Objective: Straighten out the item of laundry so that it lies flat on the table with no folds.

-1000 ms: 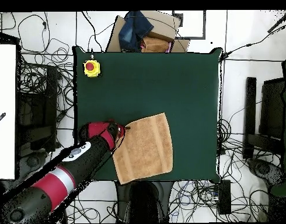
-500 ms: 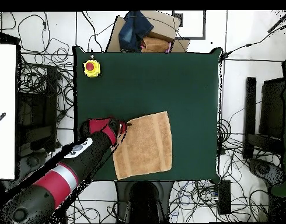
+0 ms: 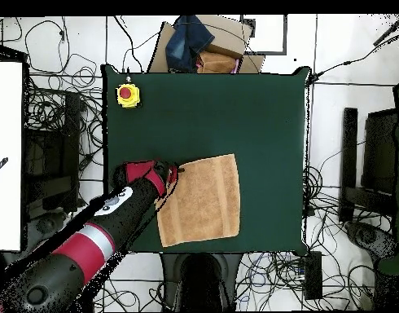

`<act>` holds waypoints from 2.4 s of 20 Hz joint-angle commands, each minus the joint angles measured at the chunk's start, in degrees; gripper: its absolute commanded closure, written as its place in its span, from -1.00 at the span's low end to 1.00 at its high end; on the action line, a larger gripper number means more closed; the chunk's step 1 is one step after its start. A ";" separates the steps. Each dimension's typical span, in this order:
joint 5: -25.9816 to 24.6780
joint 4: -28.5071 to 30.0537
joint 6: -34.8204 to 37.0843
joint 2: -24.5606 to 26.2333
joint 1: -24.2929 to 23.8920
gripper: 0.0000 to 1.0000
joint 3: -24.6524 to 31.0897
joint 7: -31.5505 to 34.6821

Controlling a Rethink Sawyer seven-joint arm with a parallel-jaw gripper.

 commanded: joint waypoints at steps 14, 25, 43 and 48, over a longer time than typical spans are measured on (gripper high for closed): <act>-2.54 -5.56 0.06 0.92 -1.58 1.00 9.36 4.01; -2.29 -5.12 0.93 0.50 -1.28 1.00 8.61 4.73; -1.50 -4.04 -0.13 0.41 -1.00 -1.00 9.12 6.16; -1.44 -1.09 -2.59 -1.75 -0.53 -1.00 9.94 6.90</act>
